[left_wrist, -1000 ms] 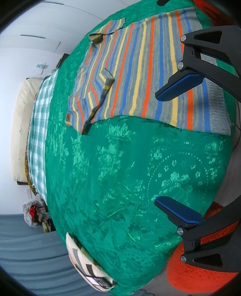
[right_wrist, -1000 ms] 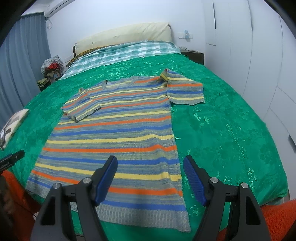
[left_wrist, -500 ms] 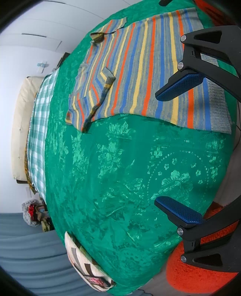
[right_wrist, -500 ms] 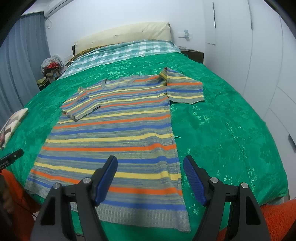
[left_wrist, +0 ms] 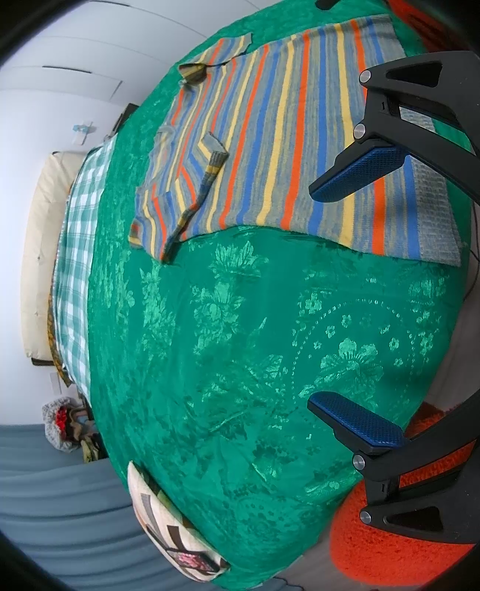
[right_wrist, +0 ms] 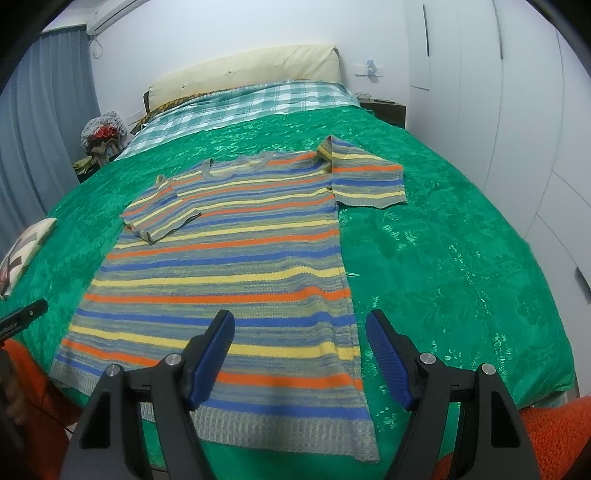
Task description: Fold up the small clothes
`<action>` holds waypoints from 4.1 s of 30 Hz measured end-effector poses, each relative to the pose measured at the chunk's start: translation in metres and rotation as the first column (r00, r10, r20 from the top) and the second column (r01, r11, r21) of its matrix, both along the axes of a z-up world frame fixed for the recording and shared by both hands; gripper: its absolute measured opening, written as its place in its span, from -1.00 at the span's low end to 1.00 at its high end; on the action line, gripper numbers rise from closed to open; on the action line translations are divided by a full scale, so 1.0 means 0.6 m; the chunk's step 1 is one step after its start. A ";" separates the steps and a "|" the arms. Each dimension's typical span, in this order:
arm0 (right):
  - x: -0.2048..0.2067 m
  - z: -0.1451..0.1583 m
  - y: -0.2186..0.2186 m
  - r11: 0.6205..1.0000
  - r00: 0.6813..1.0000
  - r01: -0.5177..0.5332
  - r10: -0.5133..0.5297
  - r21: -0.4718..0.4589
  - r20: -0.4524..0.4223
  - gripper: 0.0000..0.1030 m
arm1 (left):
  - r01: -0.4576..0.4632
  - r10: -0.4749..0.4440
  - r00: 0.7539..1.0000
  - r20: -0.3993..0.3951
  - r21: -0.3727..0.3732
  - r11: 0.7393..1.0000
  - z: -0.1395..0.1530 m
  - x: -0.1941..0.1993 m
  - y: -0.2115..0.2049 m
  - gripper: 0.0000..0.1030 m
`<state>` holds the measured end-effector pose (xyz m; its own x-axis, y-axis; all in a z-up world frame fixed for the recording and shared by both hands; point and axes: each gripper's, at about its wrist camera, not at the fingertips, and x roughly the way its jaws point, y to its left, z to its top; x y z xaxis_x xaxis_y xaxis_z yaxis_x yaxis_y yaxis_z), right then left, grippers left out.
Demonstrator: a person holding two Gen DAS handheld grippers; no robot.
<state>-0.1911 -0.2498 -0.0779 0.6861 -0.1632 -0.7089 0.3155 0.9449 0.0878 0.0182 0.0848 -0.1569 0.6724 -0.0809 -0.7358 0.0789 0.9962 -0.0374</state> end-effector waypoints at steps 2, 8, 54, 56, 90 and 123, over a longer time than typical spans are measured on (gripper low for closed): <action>0.000 0.000 0.000 1.000 1.000 -0.002 0.002 -0.002 0.001 0.42 | -0.002 0.002 1.000 -0.001 0.000 1.000 0.000 0.000 0.001 0.99; 0.001 0.001 -0.001 1.000 1.000 -0.002 0.002 -0.003 0.004 0.42 | -0.003 0.003 1.000 -0.002 0.000 1.000 0.000 0.000 0.002 0.99; 0.375 0.015 -0.373 0.998 0.986 -0.041 0.033 -0.046 -0.164 -0.87 | -0.104 0.110 0.985 -0.136 0.050 0.993 -0.044 0.020 0.034 0.99; 0.335 0.048 -0.482 0.978 0.989 0.138 -0.126 0.159 -0.080 -0.87 | -0.095 0.102 0.984 -0.148 0.057 0.994 -0.050 0.021 0.028 0.99; 0.225 -0.074 -0.580 0.872 0.874 0.457 -0.405 0.175 -0.268 -0.97 | -0.049 0.065 0.987 -0.149 0.108 0.993 -0.051 0.013 0.008 0.99; -0.014 0.062 -0.172 0.974 0.967 0.214 -0.202 -0.067 0.155 0.53 | -0.049 0.050 0.995 -0.088 0.015 0.999 -0.028 -0.001 0.034 0.99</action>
<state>-0.1995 -0.3529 -0.0405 0.7260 -0.3672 -0.5815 0.4953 0.8657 0.0717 0.0177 0.1054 -0.1736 0.6079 -0.0398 -0.7931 0.0267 0.9992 -0.0297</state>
